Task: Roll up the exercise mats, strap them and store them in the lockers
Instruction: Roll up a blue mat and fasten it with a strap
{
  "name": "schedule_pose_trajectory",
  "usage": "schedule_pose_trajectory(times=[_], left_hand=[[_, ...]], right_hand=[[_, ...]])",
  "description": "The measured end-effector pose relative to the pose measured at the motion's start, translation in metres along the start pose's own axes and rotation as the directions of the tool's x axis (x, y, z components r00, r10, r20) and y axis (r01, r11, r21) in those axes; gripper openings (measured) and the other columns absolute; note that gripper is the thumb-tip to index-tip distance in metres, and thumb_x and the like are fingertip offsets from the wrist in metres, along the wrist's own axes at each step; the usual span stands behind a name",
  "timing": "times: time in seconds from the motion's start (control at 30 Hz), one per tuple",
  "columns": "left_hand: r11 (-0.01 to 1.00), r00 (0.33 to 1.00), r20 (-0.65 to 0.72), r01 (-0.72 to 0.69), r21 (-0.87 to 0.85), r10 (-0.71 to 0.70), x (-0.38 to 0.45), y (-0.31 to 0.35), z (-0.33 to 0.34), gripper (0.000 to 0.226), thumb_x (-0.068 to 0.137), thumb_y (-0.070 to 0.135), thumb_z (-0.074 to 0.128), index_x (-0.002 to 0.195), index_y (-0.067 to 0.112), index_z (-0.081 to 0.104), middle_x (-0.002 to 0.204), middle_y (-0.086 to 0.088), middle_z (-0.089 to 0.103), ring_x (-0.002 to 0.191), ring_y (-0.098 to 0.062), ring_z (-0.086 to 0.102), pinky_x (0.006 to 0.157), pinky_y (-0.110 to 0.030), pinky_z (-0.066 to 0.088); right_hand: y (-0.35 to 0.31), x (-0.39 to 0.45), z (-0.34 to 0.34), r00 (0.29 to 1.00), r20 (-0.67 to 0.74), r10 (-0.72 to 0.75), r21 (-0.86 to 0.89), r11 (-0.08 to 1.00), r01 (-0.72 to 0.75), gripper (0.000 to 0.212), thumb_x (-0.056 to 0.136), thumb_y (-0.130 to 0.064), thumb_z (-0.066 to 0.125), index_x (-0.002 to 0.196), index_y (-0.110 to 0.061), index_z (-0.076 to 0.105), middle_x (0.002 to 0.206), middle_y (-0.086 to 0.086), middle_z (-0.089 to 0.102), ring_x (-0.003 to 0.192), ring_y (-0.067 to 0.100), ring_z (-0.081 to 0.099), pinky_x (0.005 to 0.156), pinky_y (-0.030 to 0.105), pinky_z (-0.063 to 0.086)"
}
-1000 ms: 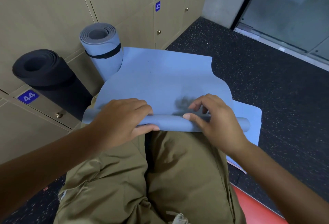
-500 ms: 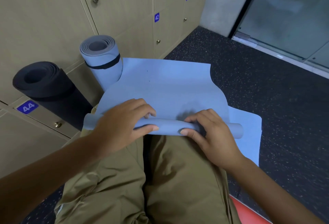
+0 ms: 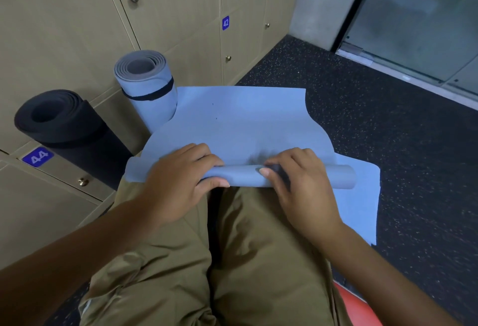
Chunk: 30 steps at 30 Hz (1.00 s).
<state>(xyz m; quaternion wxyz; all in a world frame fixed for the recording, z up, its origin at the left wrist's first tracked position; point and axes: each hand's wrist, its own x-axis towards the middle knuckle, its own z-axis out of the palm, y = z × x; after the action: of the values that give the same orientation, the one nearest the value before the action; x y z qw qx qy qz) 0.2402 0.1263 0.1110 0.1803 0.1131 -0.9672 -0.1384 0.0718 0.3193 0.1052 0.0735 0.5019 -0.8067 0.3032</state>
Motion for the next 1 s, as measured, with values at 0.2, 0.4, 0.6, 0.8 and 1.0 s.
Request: schedule_pose_trajectory(times=[0.2, 0.4, 0.6, 0.8, 1.0], left_hand=[[0.965, 0.968, 0.196, 0.193, -0.178, -0.157, 0.025, -0.011, -0.006, 0.056, 0.085, 0.071, 0.039, 0.092, 0.025, 0.070, 0.086, 0.011, 0.062, 0.086, -0.006, 0.055, 0.078, -0.030, 0.043], [0.947, 0.965, 0.189, 0.221, -0.233, -0.179, 0.040, -0.017, -0.006, 0.038, 0.087, 0.066, 0.049, 0.094, 0.032, 0.066, 0.090, 0.016, 0.064, 0.090, 0.000, 0.056, 0.078, -0.026, 0.044], [0.998, 0.996, -0.084, -0.033, -0.046, 0.029, 0.036, -0.014, 0.008, 0.042, 0.098, 0.052, 0.052, 0.097, 0.016, 0.074, 0.092, 0.006, 0.066, 0.083, -0.018, 0.061, 0.074, -0.031, 0.046], [0.977, 0.992, 0.008, -0.128, 0.173, 0.128, 0.039, -0.015, 0.012, 0.066, 0.079, 0.072, 0.055, 0.104, 0.013, 0.072, 0.092, 0.001, 0.068, 0.079, -0.024, 0.062, 0.067, -0.035, 0.049], [1.000, 0.994, 0.108, -0.030, -0.009, 0.031, 0.058, -0.004, 0.005, 0.067, 0.080, 0.080, 0.048, 0.104, 0.022, 0.073, 0.091, 0.008, 0.067, 0.085, -0.017, 0.061, 0.072, -0.040, 0.052]], right_hand=[[0.001, -0.012, 0.013, 0.999, -0.034, -0.039, -0.150, 0.988, 0.033, 0.035, 0.103, -0.035, 0.056, 0.124, -0.010, 0.069, 0.116, 0.004, 0.069, 0.104, 0.030, 0.060, 0.094, 0.041, 0.046], [0.017, 0.012, 0.011, 0.995, 0.096, 0.021, 0.064, 0.998, -0.027, 0.039, 0.103, -0.045, 0.050, 0.120, -0.017, 0.070, 0.107, -0.004, 0.072, 0.095, 0.023, 0.063, 0.092, 0.040, 0.047], [0.025, 0.026, 0.012, 0.981, 0.166, 0.101, 0.034, 0.994, -0.108, 0.048, 0.101, -0.055, 0.039, 0.111, -0.023, 0.072, 0.109, -0.007, 0.060, 0.103, 0.018, 0.054, 0.083, 0.037, 0.046], [0.030, 0.029, 0.012, 0.978, 0.173, 0.119, 0.071, 0.989, -0.133, 0.043, 0.101, -0.054, 0.042, 0.119, -0.024, 0.067, 0.102, -0.003, 0.054, 0.100, 0.020, 0.052, 0.086, 0.042, 0.048], [0.043, 0.011, -0.005, 0.992, 0.125, -0.012, -0.070, 0.997, 0.021, 0.042, 0.099, -0.052, 0.054, 0.128, -0.022, 0.058, 0.117, -0.004, 0.058, 0.107, 0.021, 0.051, 0.097, 0.032, 0.035]])
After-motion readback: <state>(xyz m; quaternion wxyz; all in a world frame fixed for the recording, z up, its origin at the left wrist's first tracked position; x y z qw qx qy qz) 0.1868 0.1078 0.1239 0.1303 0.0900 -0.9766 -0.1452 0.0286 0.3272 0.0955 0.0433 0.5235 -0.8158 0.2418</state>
